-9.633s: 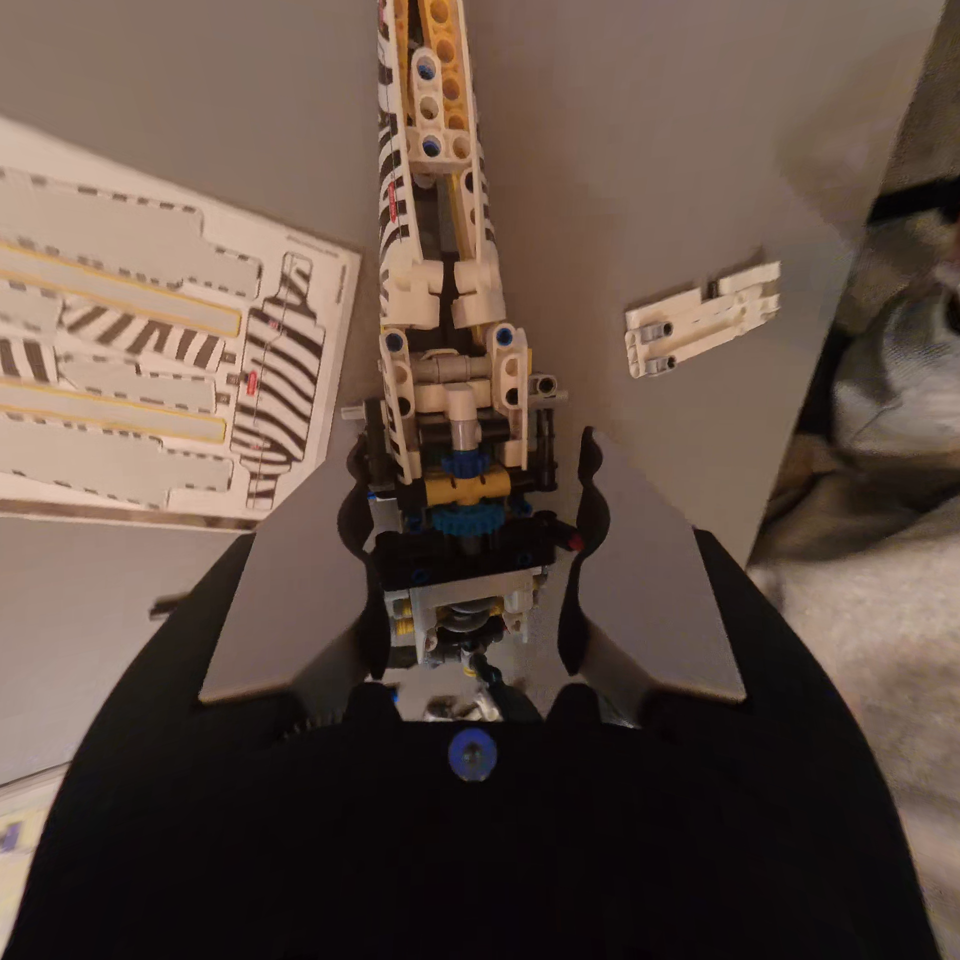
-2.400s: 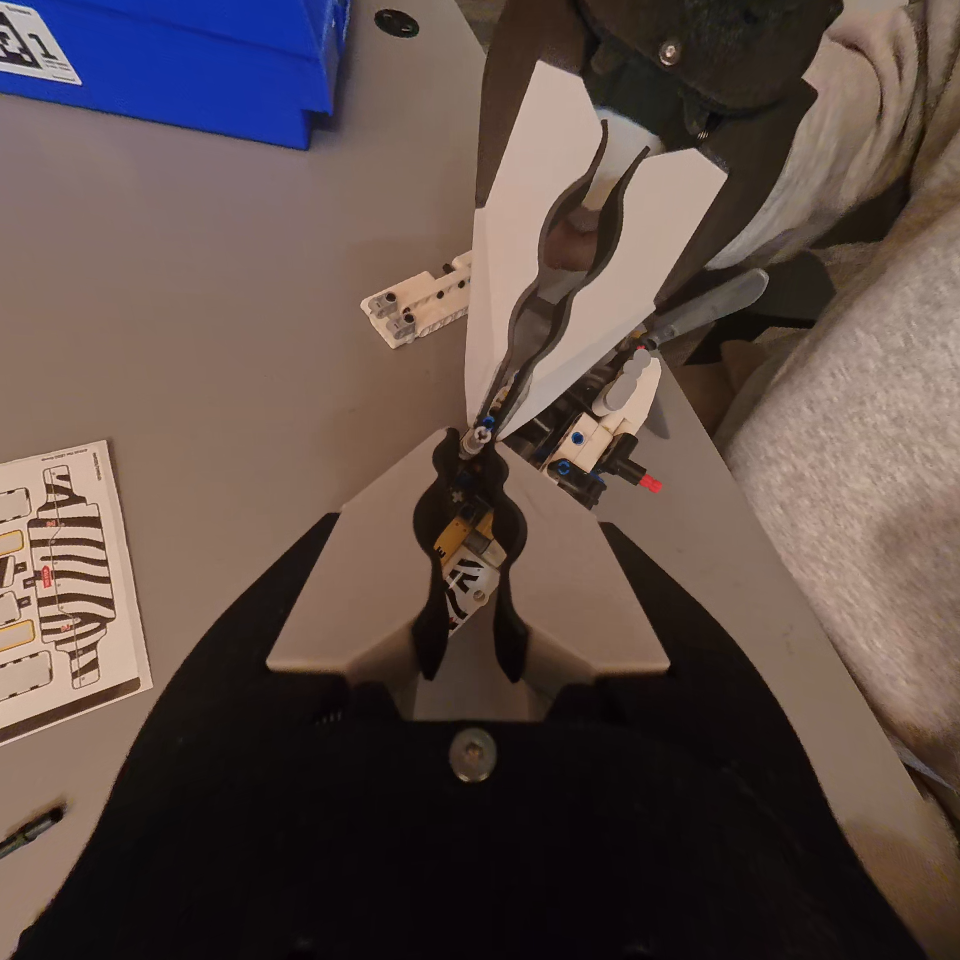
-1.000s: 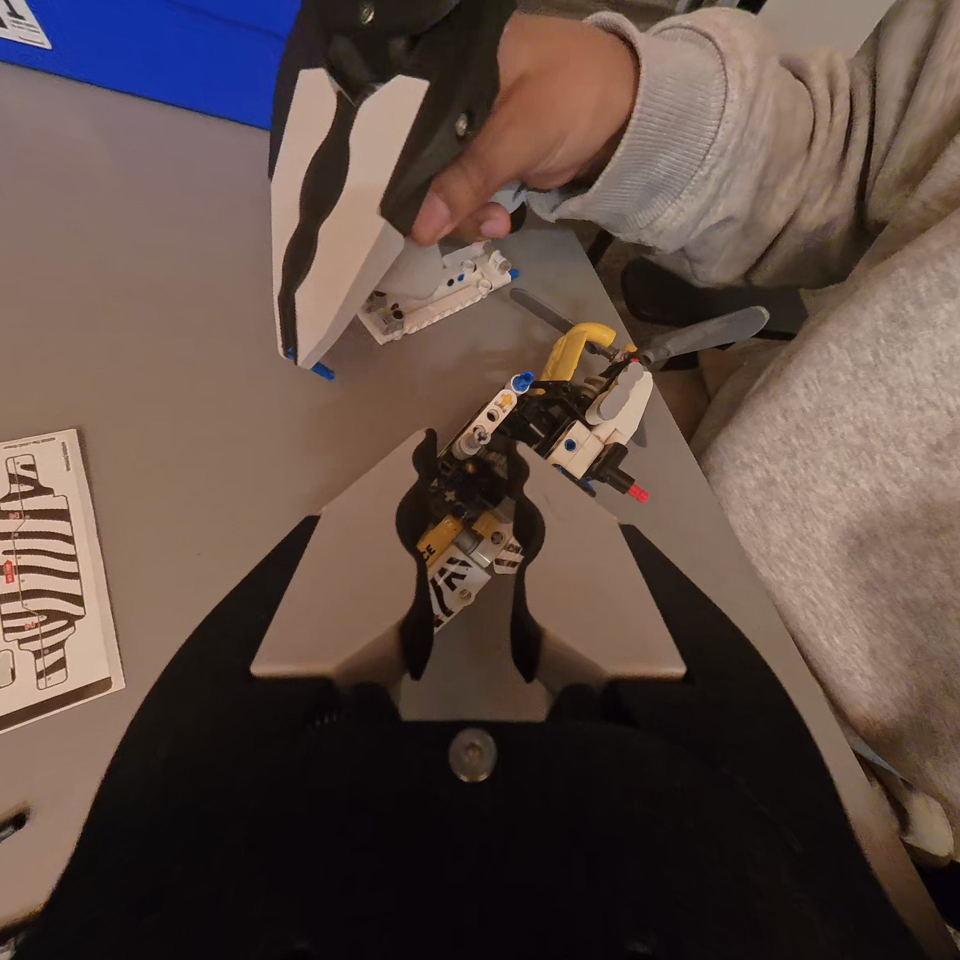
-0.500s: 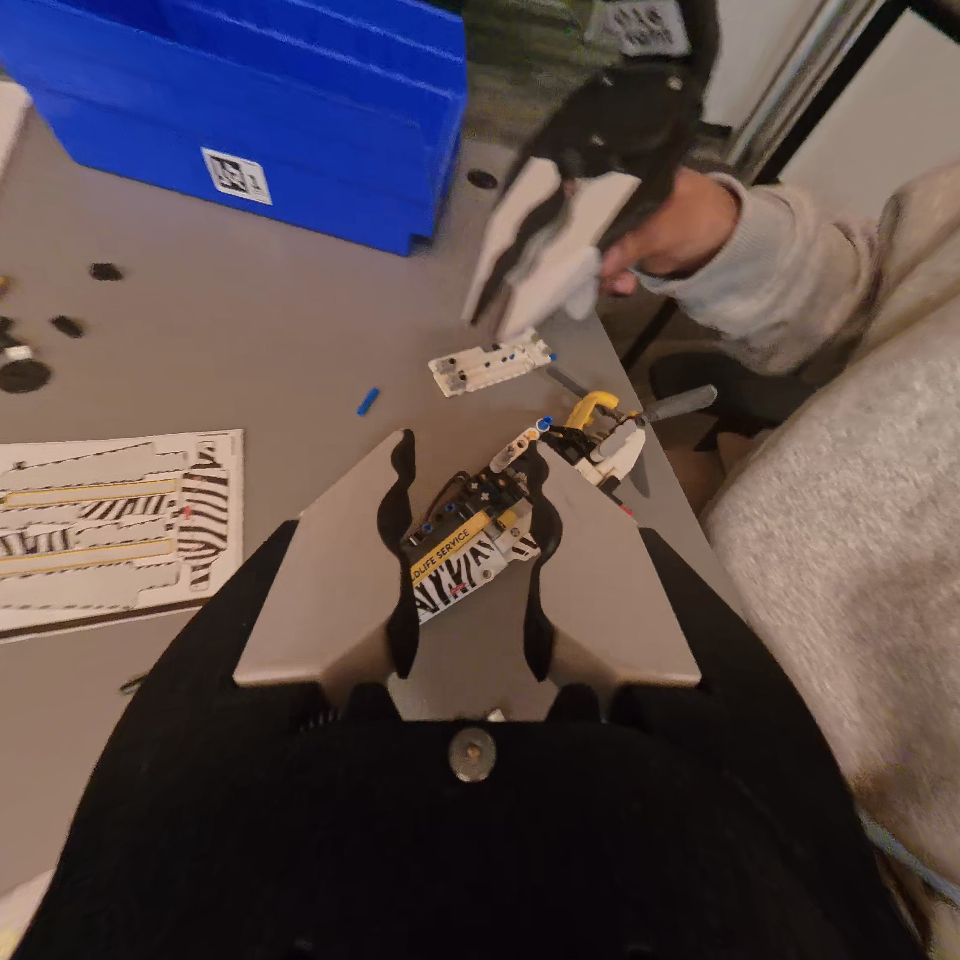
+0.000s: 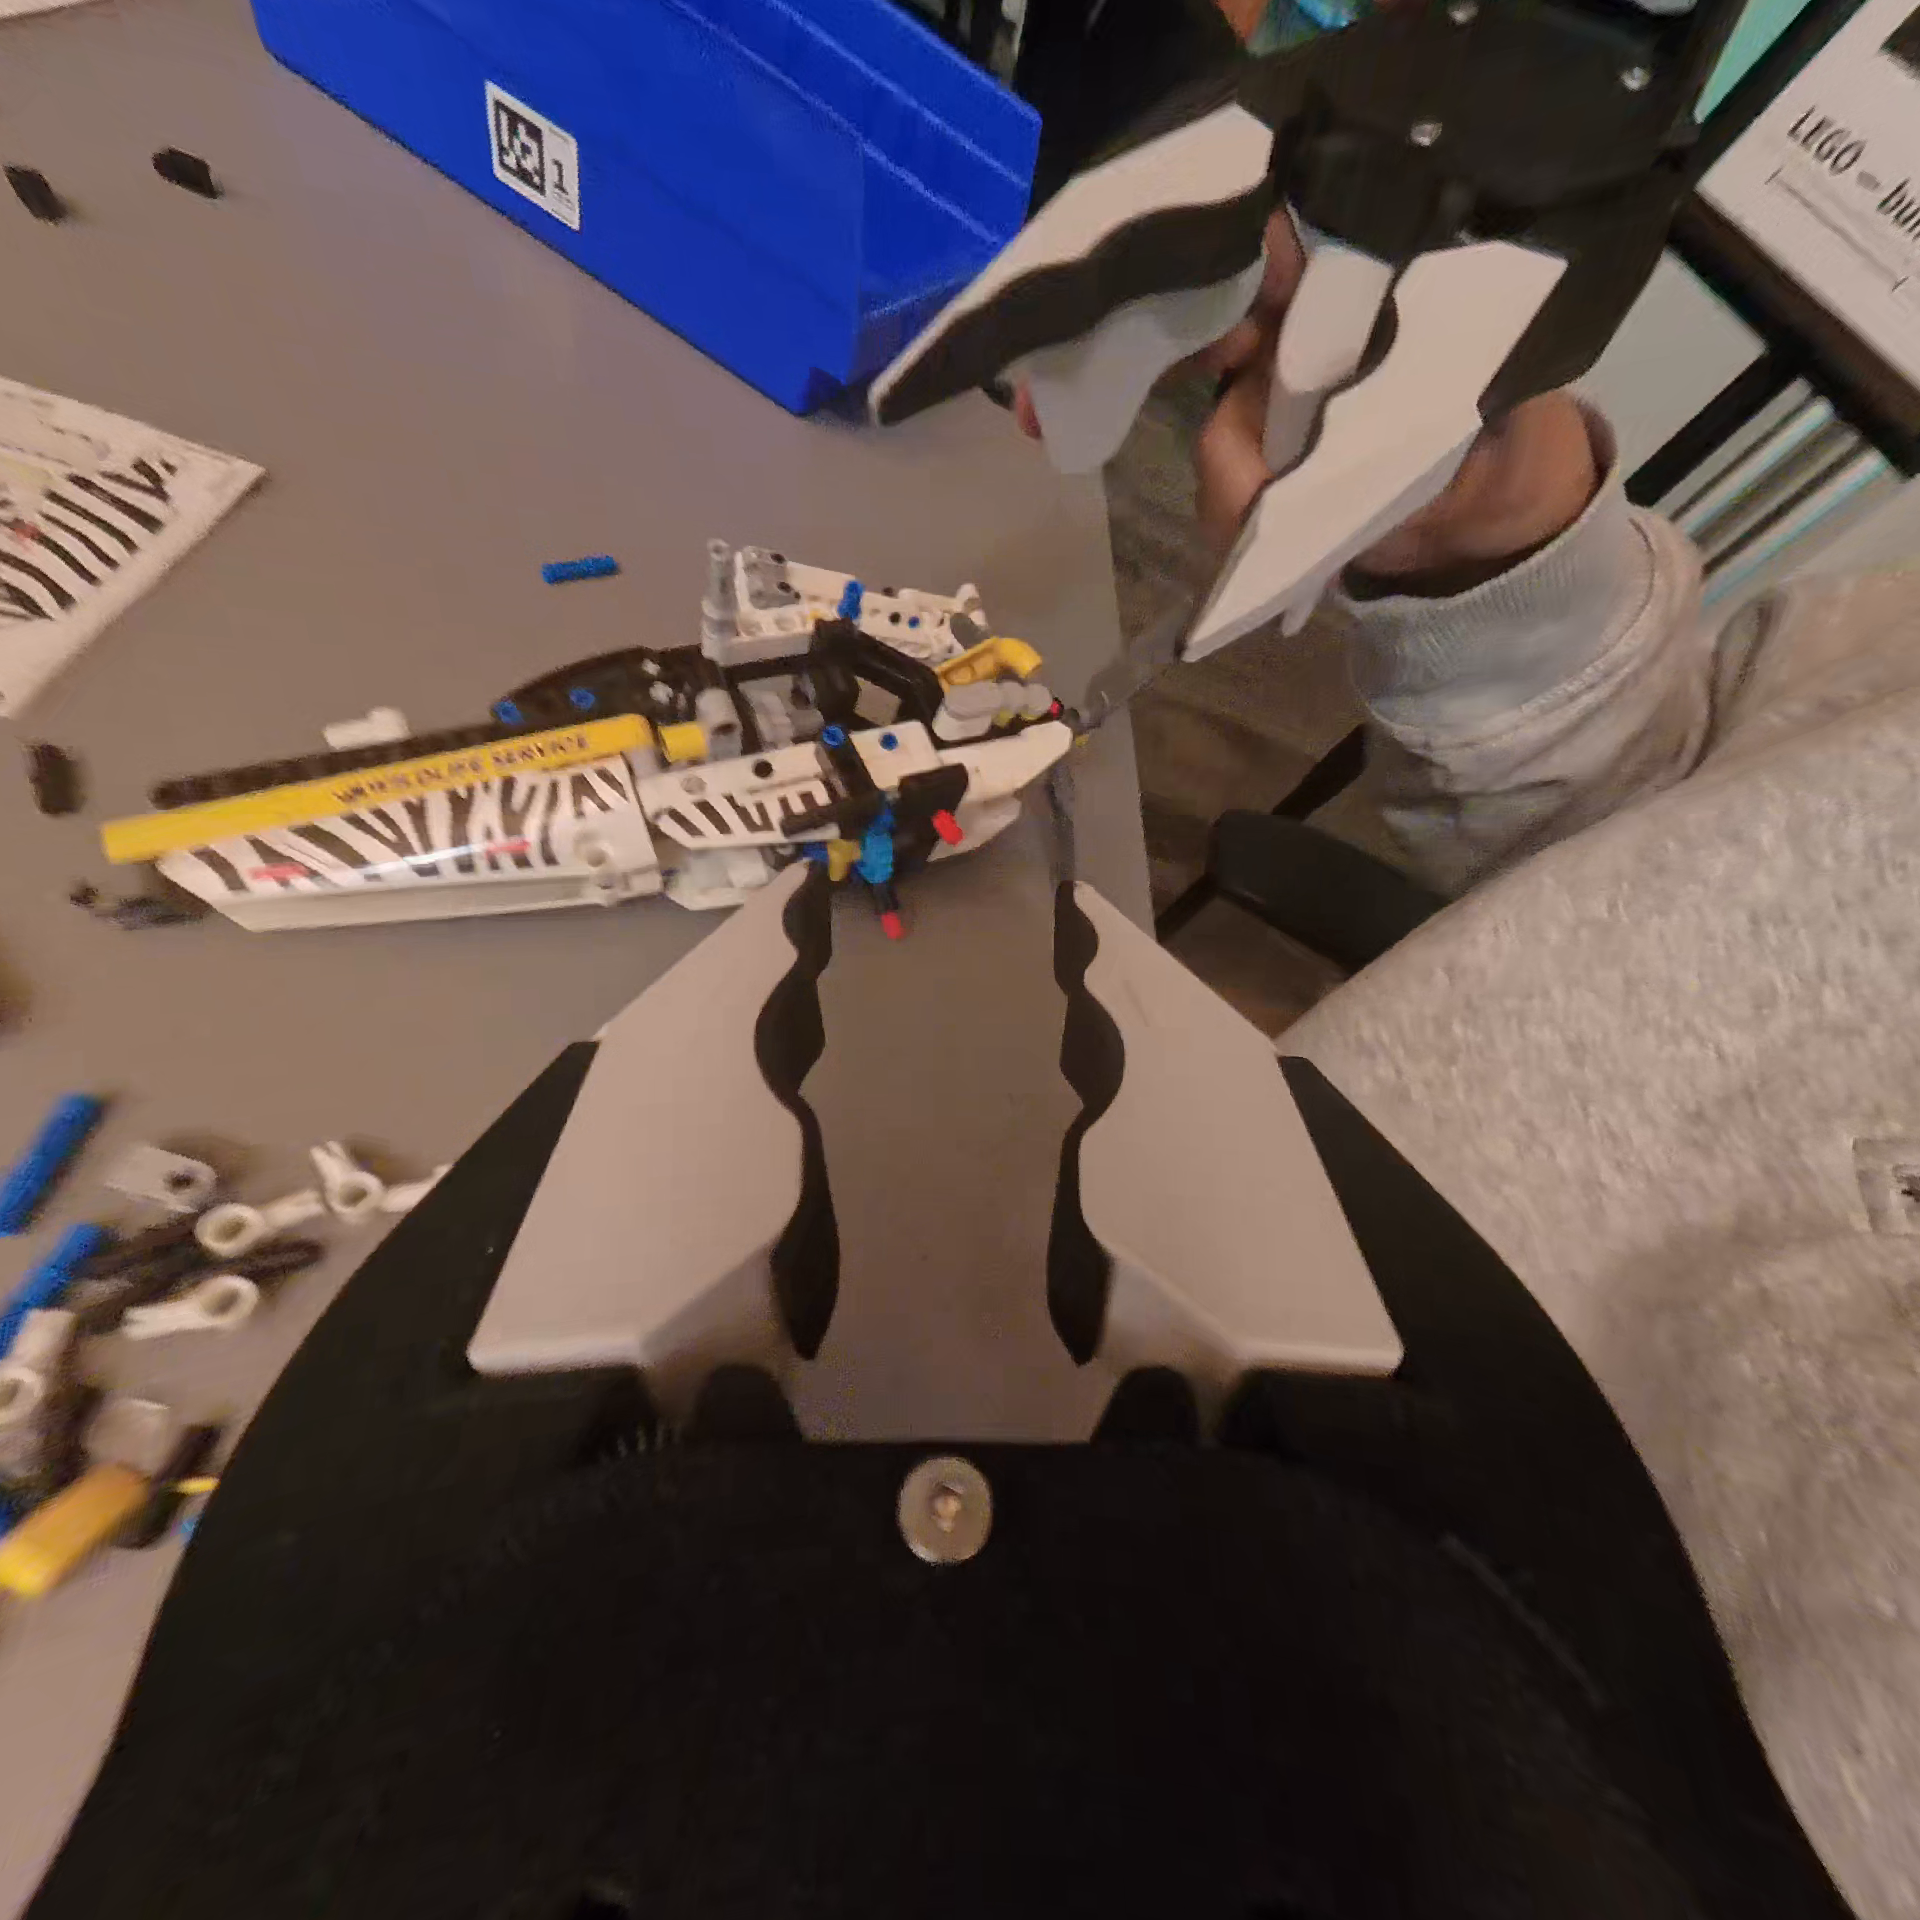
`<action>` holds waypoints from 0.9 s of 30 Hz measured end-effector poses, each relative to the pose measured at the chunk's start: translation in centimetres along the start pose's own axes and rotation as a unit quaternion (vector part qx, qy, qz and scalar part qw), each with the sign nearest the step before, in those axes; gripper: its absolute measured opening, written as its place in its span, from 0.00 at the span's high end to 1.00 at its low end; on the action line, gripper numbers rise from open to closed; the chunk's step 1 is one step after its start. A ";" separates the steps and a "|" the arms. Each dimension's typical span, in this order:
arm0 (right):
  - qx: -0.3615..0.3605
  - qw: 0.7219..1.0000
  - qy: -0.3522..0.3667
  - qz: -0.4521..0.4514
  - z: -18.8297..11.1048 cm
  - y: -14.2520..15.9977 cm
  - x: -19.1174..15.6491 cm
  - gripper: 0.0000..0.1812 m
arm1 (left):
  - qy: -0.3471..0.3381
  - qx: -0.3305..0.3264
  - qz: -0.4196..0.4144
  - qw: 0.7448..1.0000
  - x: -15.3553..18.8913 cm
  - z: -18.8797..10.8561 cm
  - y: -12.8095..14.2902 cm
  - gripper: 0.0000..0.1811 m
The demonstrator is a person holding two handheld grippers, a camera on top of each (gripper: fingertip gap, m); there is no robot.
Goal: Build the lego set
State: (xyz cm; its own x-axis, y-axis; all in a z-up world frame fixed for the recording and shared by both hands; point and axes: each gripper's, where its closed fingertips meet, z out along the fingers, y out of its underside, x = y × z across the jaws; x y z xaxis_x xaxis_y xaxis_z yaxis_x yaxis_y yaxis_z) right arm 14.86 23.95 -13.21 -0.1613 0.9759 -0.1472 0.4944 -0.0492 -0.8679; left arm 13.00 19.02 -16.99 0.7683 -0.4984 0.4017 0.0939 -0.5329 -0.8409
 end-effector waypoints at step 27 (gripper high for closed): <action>-0.020 0.971 -0.031 0.236 5.4 -0.2 2.4 0.55 | 0.013 0.269 -0.031 0.963 1.8 -6.1 -1.5 0.73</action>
State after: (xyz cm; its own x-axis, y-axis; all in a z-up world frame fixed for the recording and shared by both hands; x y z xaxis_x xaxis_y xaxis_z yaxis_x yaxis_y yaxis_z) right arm 9.76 25.10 -15.98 0.0414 0.8323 -0.5528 0.5585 -0.4780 -0.6779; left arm 10.38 14.74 -12.76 0.7355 -0.4978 0.4597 0.4582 -0.1344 -0.8786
